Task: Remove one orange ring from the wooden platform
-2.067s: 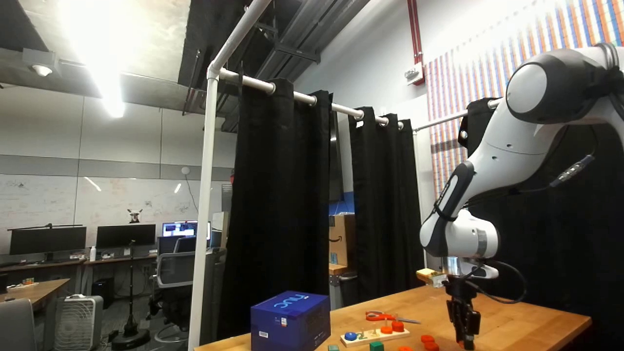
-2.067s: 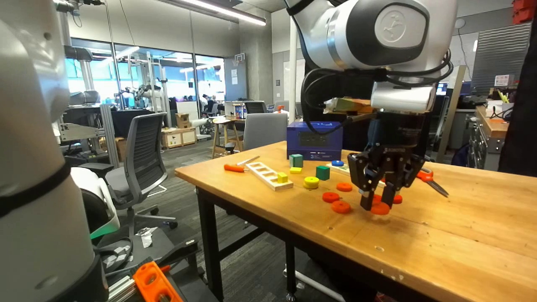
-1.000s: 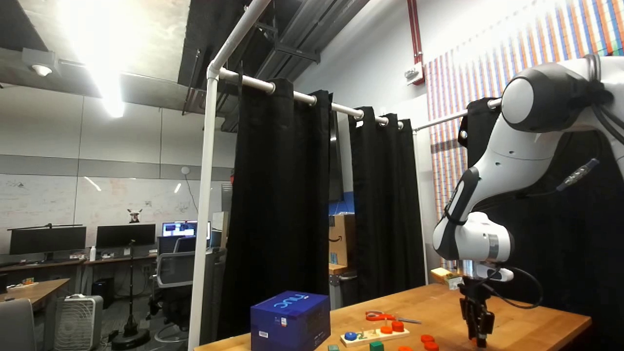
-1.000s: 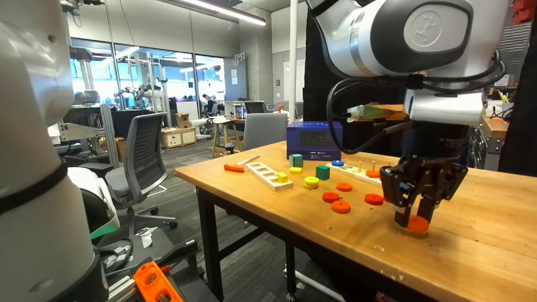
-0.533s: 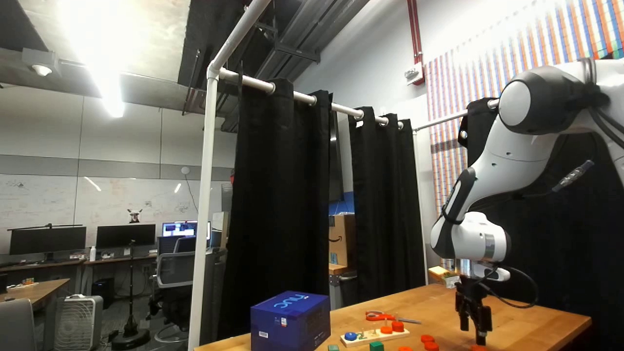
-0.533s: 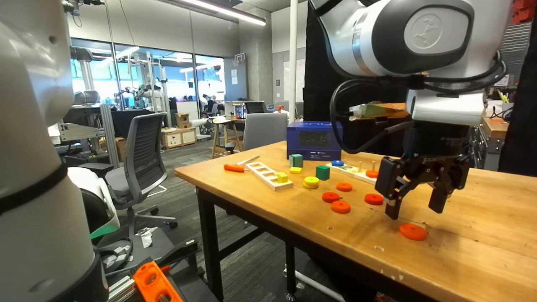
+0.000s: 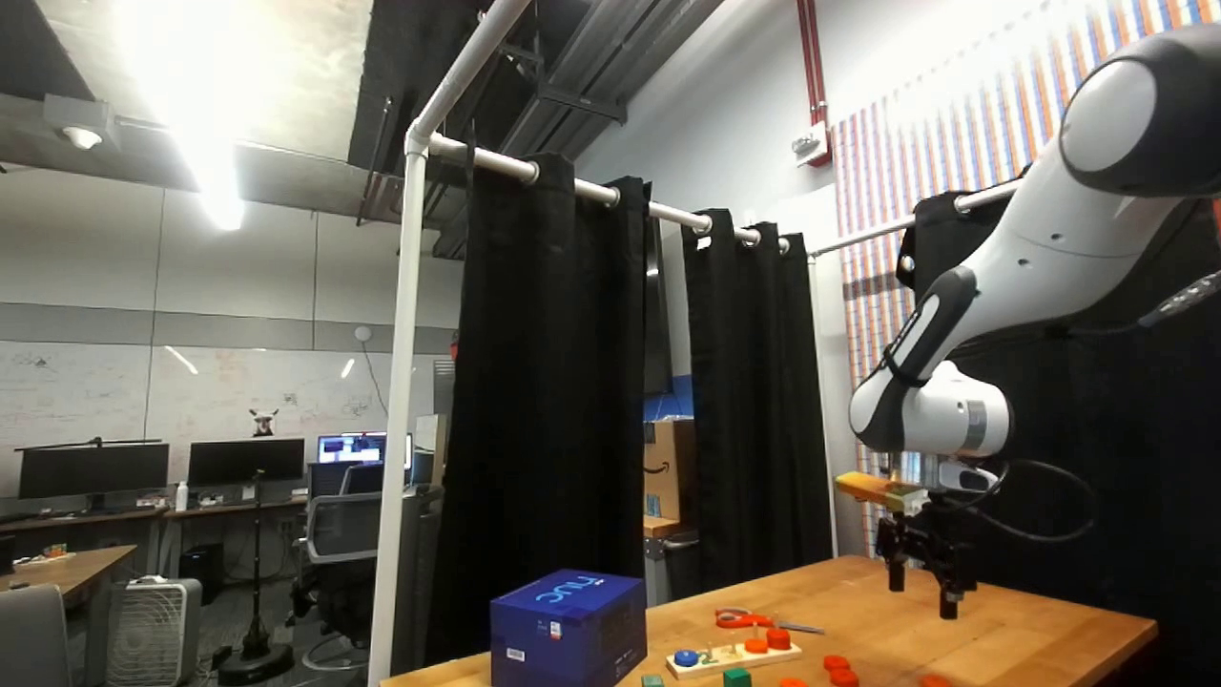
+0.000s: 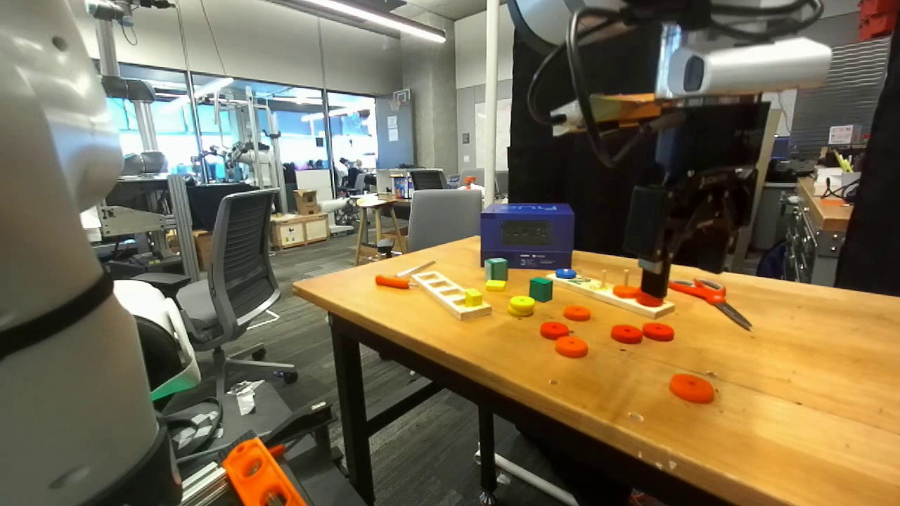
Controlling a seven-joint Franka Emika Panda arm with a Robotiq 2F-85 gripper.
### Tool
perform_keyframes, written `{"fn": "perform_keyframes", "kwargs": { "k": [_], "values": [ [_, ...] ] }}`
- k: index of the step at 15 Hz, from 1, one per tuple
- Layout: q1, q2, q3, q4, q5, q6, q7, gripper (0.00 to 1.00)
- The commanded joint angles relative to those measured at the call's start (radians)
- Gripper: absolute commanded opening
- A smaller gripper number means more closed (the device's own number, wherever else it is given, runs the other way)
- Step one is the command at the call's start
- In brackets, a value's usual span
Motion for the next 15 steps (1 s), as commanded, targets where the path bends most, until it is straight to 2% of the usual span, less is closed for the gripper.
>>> {"fn": "perform_keyframes", "kwargs": {
  "k": [1, 8, 11, 15],
  "values": [
    [-0.017, -0.252, 0.02, -0.101, -0.044, -0.119, -0.148, 1.0],
    [-0.088, -0.542, 0.021, -0.113, -0.122, -0.469, -0.526, 1.0],
    [-0.126, -0.624, 0.019, -0.11, -0.17, -0.6, -0.703, 1.0],
    [-0.155, -0.699, 0.007, -0.121, -0.235, -0.72, -0.939, 1.0]
  ]
}}
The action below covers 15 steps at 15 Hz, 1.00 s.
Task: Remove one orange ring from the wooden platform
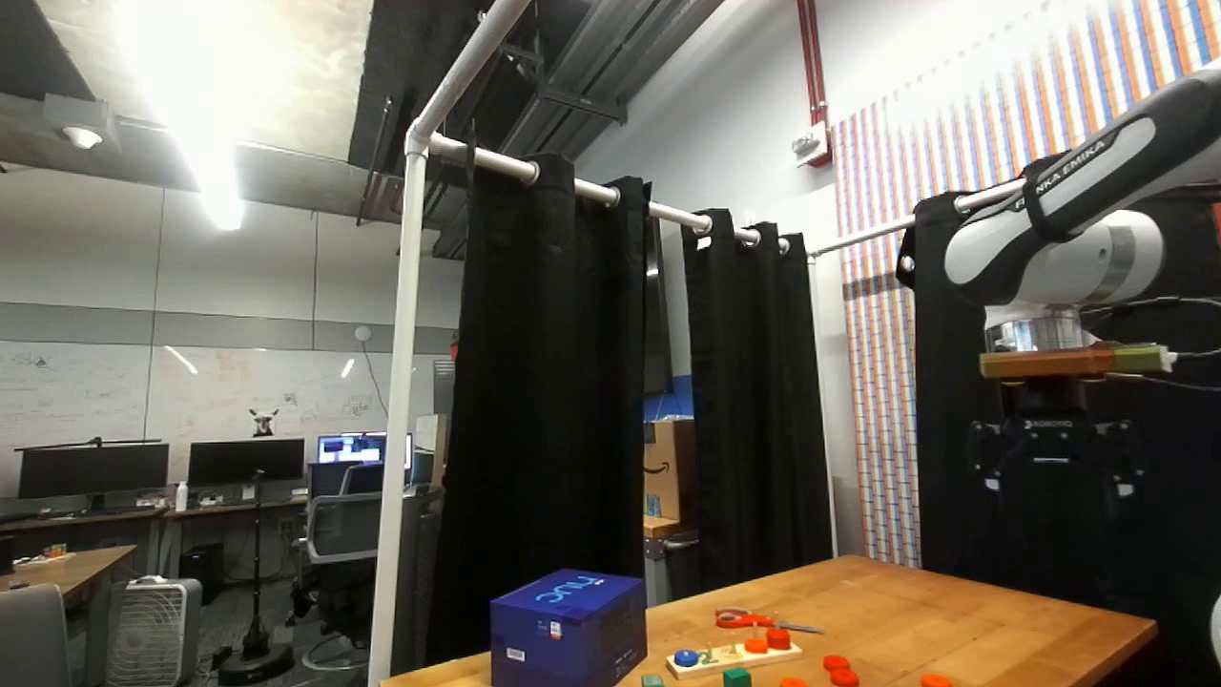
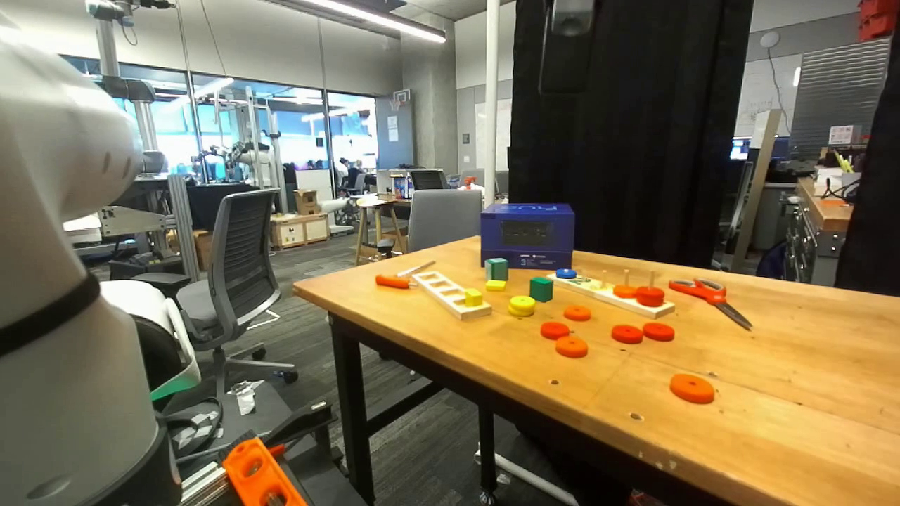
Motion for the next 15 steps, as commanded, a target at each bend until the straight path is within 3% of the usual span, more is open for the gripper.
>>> {"fn": "perform_keyframes", "kwargs": {
  "k": [1, 7, 15],
  "values": [
    [-0.017, -0.089, 0.002, -0.024, -0.055, -0.09, -0.197, 1.0],
    [0.06, -0.176, 0.052, -0.015, -0.069, -0.23, -0.4, 1.0],
    [0.231, -0.352, 0.08, -0.04, -0.073, -0.34, -0.622, 1.0]
  ]
}}
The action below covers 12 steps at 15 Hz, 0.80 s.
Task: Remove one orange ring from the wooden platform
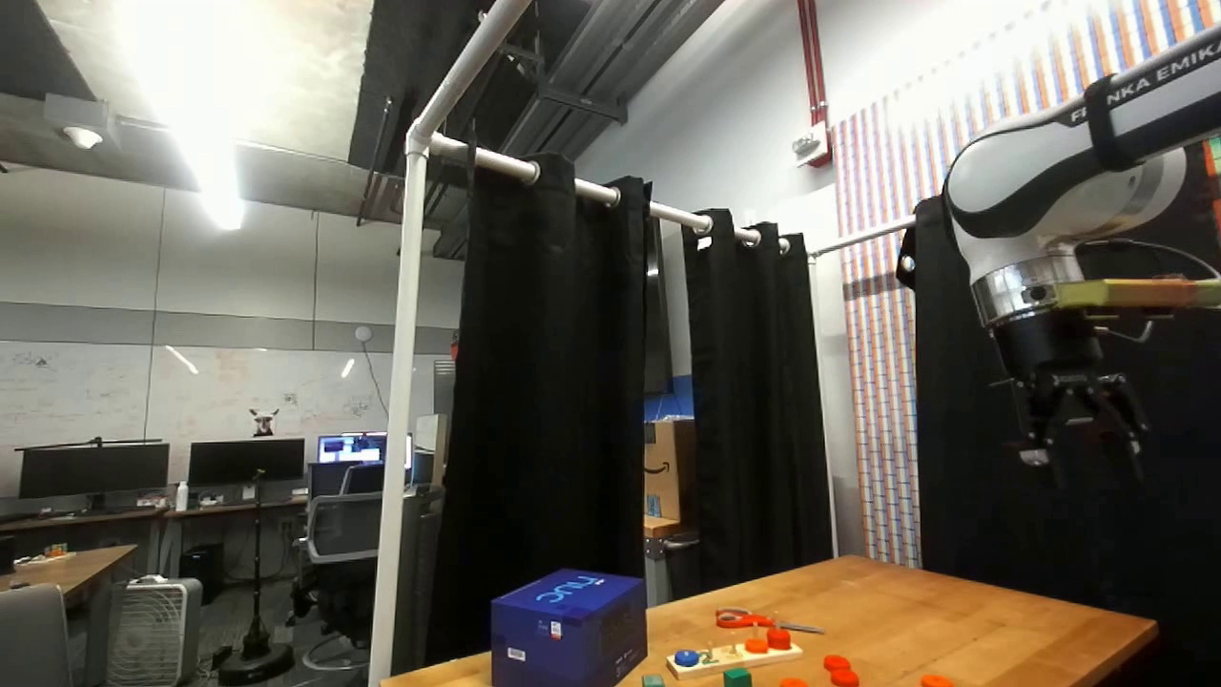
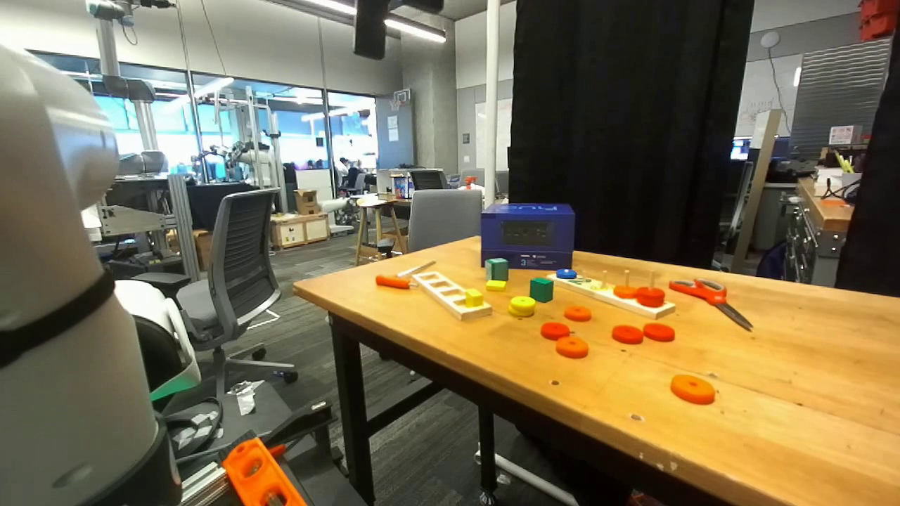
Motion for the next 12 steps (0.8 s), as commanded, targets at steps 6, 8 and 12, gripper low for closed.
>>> {"fn": "perform_keyframes", "kwargs": {
  "k": [6, 8, 12],
  "values": [
    [0.156, -0.219, -0.053, -0.066, -0.008, 0.033, -0.219, 1.0],
    [0.162, -0.252, -0.064, -0.082, 0.001, 0.08, -0.207, 1.0],
    [0.157, -0.233, -0.067, -0.079, -0.003, 0.081, -0.192, 1.0]
  ]
}}
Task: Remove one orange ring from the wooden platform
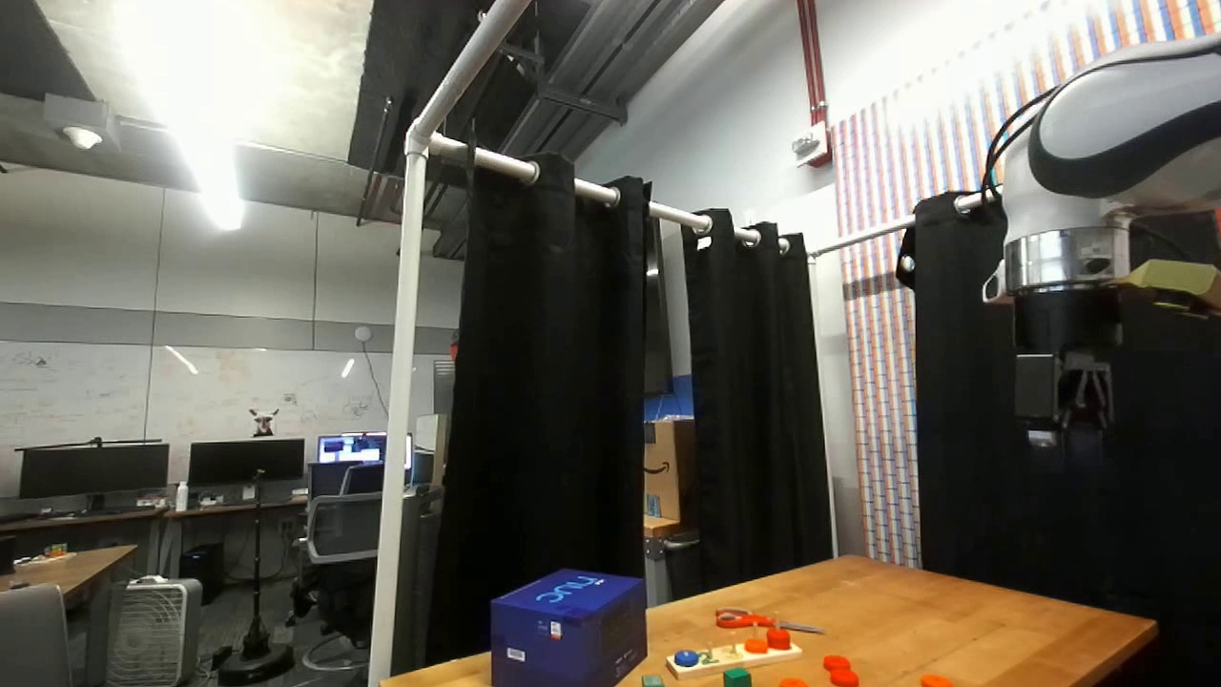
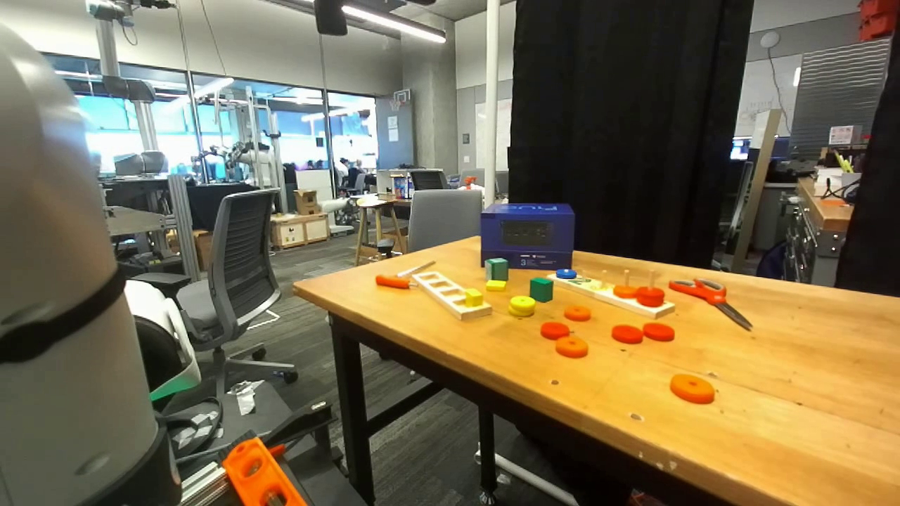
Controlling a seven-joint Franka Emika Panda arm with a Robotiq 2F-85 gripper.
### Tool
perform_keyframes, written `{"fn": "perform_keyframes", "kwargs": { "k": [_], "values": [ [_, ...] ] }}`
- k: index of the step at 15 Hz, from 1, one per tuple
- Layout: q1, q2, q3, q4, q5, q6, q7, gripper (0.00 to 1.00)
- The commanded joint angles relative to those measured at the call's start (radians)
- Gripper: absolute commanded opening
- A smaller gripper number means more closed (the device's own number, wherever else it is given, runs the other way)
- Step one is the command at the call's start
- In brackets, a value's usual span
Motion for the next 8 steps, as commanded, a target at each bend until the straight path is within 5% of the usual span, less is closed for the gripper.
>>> {"fn": "perform_keyframes", "kwargs": {
  "k": [1, 8],
  "values": [
    [0.006, -0.008, -0.003, -0.004, -0.002, 0.003, 0.004, 1.0],
    [0.005, -0.016, -0.004, -0.013, -0.002, 0.014, 0.004, 1.0]
  ]
}}
